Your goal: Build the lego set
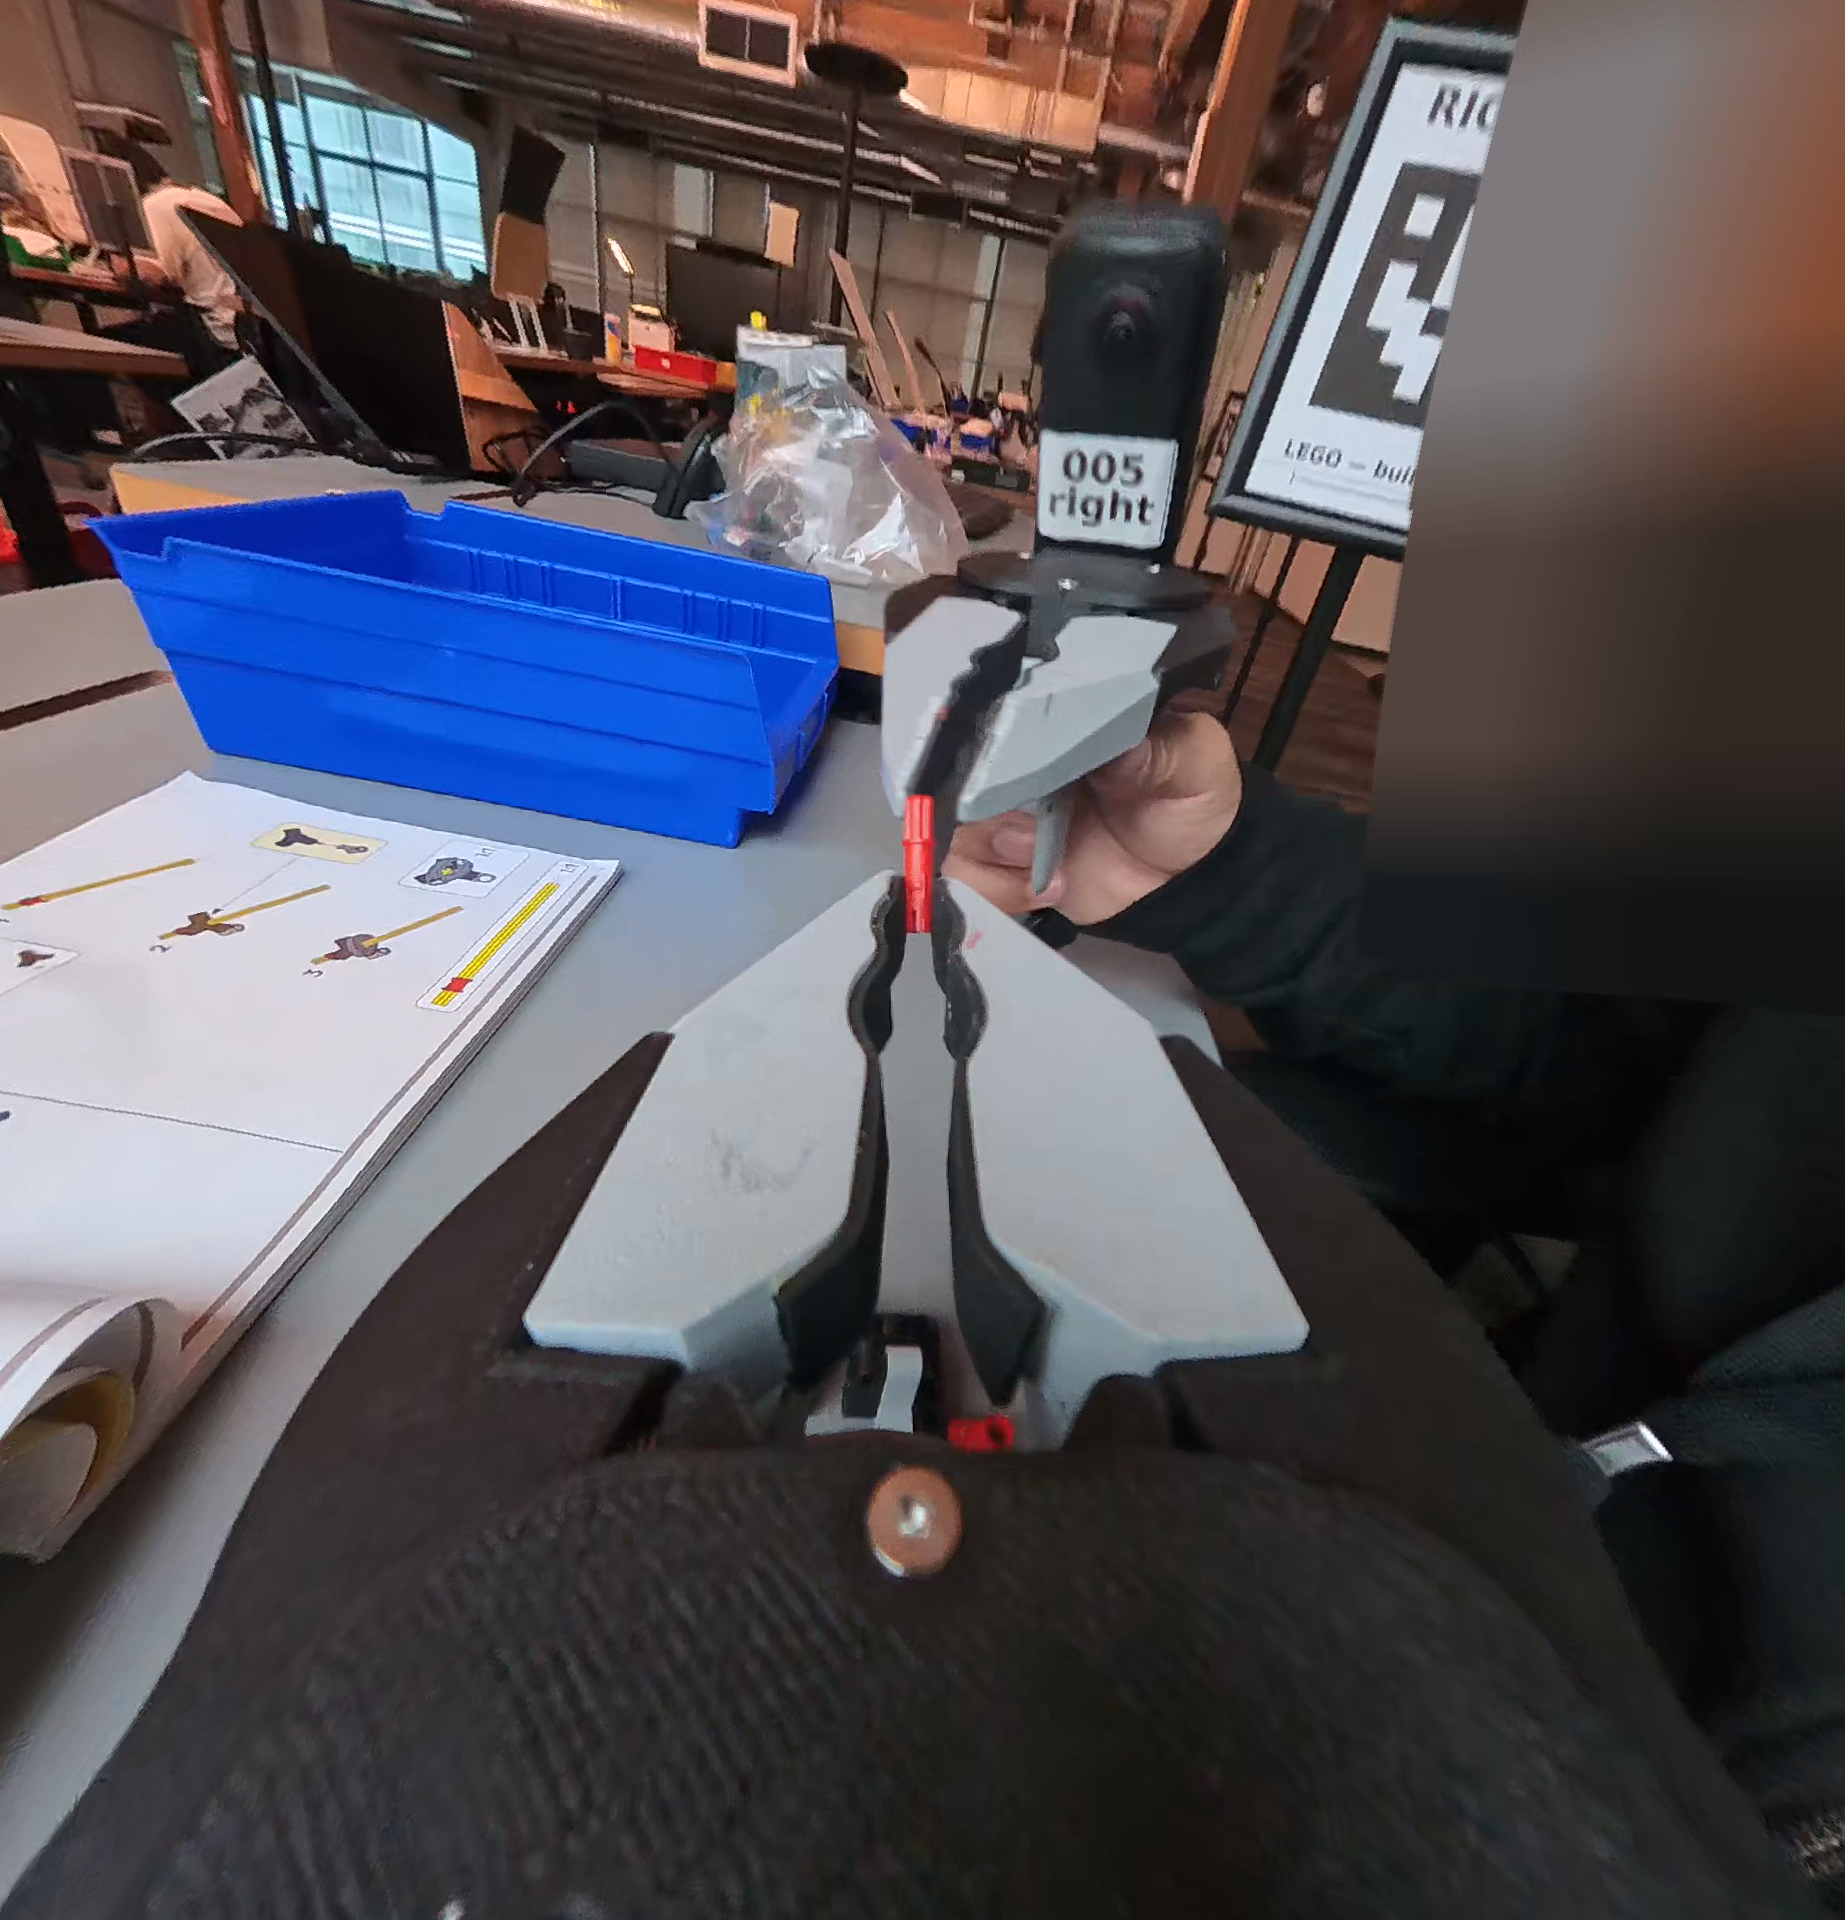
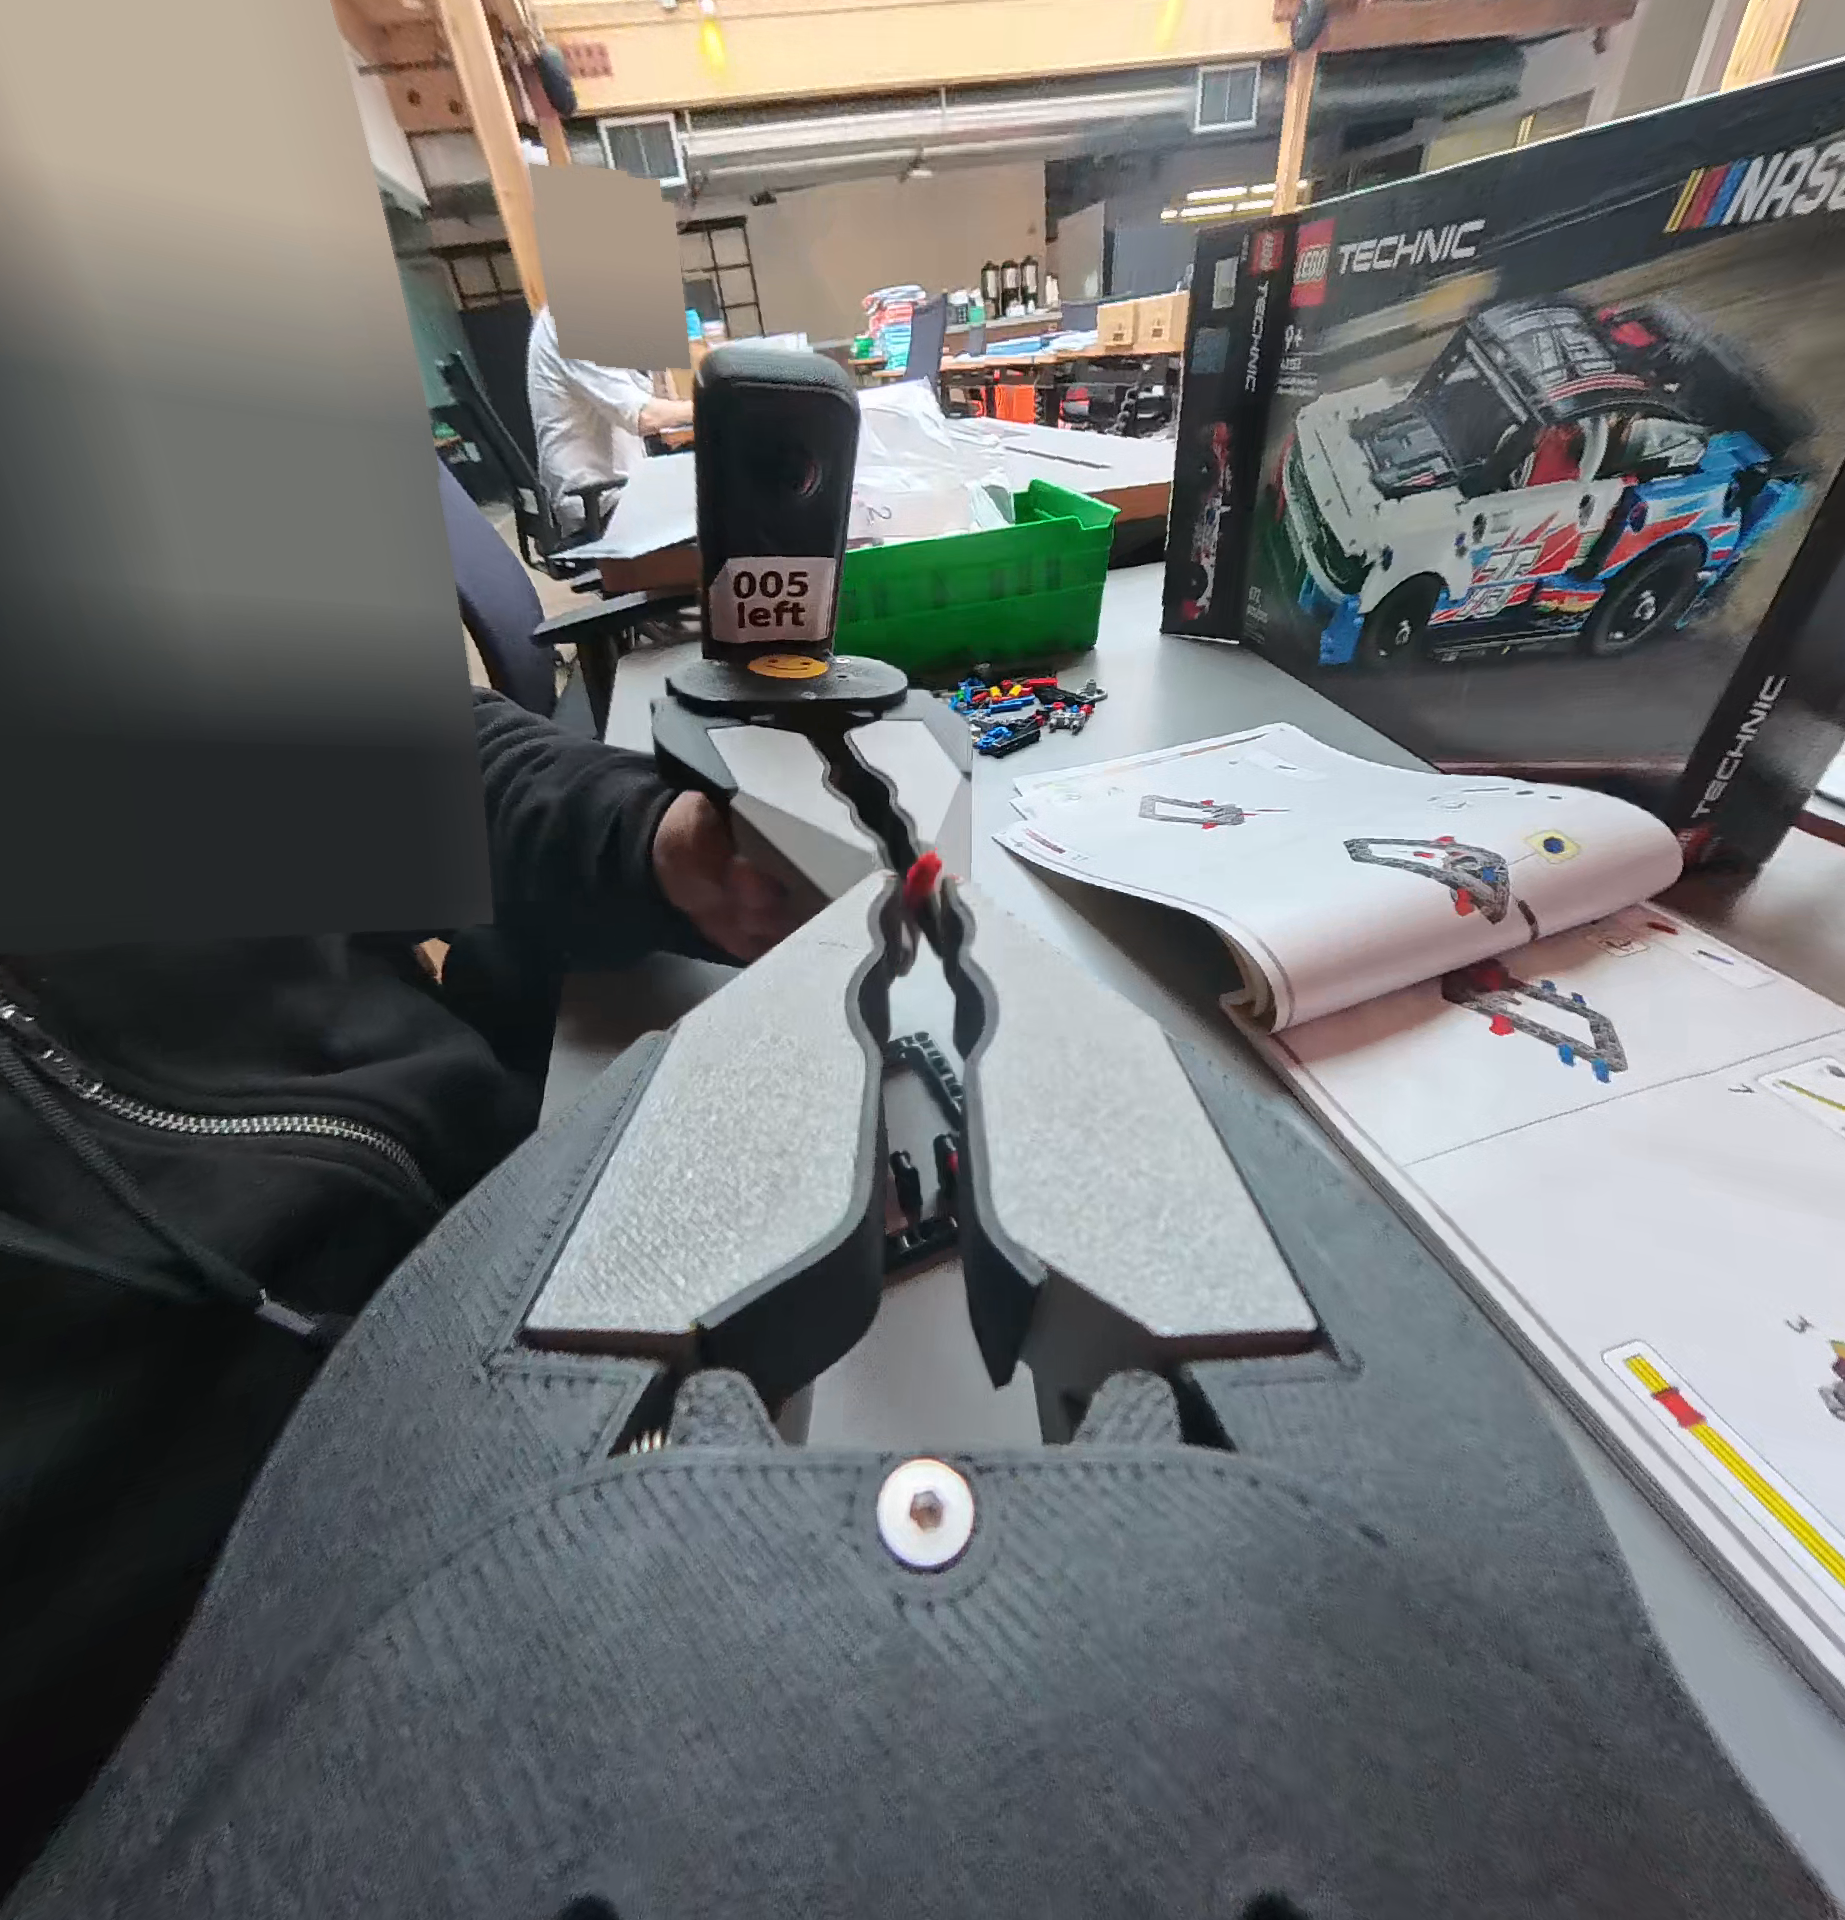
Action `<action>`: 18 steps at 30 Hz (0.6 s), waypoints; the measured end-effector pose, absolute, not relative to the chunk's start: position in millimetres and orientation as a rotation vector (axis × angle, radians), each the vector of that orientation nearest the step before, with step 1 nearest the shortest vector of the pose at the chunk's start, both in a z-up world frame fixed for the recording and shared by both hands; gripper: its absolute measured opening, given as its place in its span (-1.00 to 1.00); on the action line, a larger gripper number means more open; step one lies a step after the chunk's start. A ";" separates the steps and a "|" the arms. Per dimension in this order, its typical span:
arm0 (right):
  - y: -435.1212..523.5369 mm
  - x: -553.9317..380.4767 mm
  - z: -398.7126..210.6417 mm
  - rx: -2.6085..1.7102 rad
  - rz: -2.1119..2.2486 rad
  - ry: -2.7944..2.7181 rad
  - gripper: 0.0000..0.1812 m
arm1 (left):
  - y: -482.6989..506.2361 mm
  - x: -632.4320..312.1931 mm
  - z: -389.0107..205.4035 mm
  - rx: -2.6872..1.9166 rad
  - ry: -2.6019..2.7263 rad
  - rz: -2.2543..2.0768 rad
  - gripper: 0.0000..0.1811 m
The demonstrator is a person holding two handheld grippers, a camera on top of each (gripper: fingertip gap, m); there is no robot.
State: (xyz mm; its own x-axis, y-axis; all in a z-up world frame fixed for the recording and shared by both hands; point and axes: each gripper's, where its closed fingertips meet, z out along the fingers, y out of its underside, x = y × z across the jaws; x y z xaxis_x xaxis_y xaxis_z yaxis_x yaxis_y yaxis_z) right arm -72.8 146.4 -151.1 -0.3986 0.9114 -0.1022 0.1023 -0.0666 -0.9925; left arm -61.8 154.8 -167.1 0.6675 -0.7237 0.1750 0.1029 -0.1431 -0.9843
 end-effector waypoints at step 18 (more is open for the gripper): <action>145.0 -98.6 -174.4 -1.205 1.443 -1.728 -0.89 | 167.3 -76.0 -195.8 -1.736 0.471 -0.735 -0.98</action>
